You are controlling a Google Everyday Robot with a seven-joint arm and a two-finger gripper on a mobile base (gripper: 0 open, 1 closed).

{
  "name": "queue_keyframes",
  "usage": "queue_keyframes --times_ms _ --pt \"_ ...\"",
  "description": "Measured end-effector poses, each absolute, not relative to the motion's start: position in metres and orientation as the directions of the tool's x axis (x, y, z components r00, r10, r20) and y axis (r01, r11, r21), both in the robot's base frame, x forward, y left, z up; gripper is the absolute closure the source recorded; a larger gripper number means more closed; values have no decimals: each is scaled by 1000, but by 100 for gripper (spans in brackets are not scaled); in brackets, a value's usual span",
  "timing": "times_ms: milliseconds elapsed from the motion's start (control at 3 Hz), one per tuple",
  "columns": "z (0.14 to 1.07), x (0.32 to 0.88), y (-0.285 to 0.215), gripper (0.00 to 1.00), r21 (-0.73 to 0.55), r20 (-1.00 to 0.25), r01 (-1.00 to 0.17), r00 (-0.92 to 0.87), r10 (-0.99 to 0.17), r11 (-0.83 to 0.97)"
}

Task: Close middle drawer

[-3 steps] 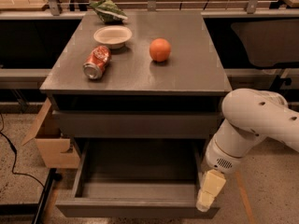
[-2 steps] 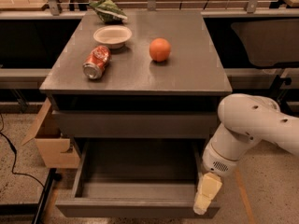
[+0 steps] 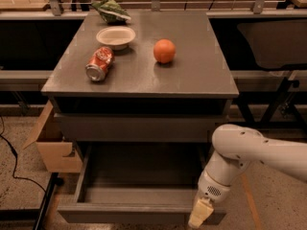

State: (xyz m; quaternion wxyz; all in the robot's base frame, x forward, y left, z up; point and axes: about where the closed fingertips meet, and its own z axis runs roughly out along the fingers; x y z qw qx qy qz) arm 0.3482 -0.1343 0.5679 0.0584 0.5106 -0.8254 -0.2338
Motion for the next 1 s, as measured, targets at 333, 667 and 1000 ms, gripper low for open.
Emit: queue_keyframes --times_ms 333,667,1000 --pt "534 339 -123 73 501 -128 -786 -482 -867 363" --pt "490 331 -118 96 535 -105 -745 -525 -845 397" --pt "452 330 -112 100 563 -104 -715 -559 -822 415"
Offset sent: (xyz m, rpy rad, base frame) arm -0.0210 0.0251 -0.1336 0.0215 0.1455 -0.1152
